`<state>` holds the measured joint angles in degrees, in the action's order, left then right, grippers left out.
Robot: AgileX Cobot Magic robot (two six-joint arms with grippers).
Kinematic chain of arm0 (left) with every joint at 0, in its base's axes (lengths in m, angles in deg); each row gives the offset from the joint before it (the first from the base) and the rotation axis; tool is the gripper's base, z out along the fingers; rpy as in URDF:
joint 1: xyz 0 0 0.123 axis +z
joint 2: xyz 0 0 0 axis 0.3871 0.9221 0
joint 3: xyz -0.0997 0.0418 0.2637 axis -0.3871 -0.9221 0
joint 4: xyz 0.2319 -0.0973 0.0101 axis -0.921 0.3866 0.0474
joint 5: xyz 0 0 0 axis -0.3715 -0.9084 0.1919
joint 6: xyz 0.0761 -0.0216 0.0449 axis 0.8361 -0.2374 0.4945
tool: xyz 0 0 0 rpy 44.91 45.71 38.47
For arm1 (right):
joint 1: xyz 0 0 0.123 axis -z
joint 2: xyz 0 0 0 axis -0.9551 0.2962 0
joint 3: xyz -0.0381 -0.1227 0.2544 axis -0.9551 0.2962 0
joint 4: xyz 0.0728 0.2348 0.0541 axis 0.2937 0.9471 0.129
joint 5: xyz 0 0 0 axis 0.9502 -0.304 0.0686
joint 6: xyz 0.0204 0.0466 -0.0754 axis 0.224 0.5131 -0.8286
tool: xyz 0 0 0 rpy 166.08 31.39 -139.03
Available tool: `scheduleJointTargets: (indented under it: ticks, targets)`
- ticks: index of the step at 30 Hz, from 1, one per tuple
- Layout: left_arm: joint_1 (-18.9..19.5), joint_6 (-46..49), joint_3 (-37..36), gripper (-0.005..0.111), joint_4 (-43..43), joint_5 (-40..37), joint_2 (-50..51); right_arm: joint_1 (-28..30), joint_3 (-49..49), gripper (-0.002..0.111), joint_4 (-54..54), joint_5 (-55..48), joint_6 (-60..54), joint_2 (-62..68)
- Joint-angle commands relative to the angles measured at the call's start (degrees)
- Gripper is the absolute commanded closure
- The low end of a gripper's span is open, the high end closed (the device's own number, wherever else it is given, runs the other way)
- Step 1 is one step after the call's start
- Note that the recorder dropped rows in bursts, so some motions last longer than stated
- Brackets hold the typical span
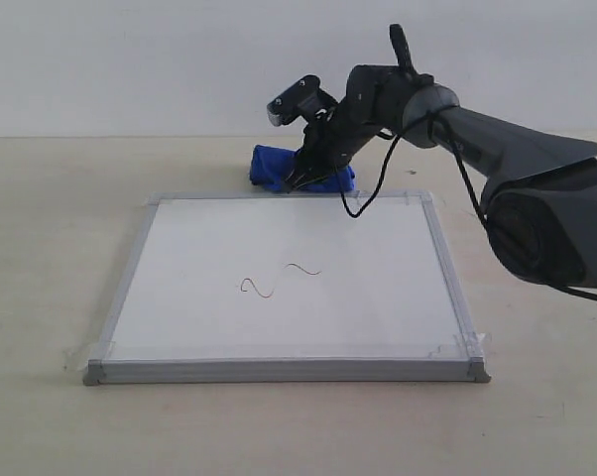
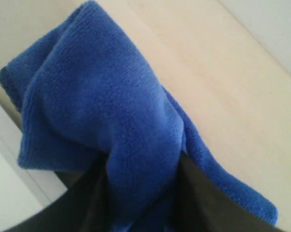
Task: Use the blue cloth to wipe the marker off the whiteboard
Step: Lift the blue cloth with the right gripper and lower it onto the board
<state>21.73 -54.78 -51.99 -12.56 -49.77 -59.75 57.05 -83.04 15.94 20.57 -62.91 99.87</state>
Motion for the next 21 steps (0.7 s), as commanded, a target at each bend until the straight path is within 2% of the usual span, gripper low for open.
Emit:
scheduleJointTargets:
  ticks: [1, 2, 3, 8, 14, 21]
  targets:
    - [-0.18, 0.28, -0.23, 0.102, 0.44, -0.17, -0.18, 0.17, 0.19, 0.096, -0.56, -2.32, 0.89, 0.69]
    - [-0.18, 0.28, -0.23, 0.102, 0.44, -0.17, -0.18, 0.17, 0.19, 0.105, -0.56, -2.32, 0.89, 0.55]
    - [-0.18, 0.28, -0.23, 0.102, 0.44, -0.17, -0.18, 0.17, 0.0, 0.108, -0.56, -2.45, 1.15, 0.34]
    - [-0.18, 0.28, -0.23, 0.102, 0.44, -0.17, -0.18, 0.35, -1.54, 0.108, -0.67, -3.64, 4.7, -4.14]
    - [-0.18, 0.28, -0.23, 0.102, 0.44, -0.17, -0.18, 0.35, -1.54, 0.109, -7.0, -7.68, 11.94, -8.77]
    - [-0.18, 0.28, -0.23, 0.102, 0.44, -0.17, -0.18, 0.35, -1.54, 0.109, -9.31, -16.2, 13.82, -12.3]
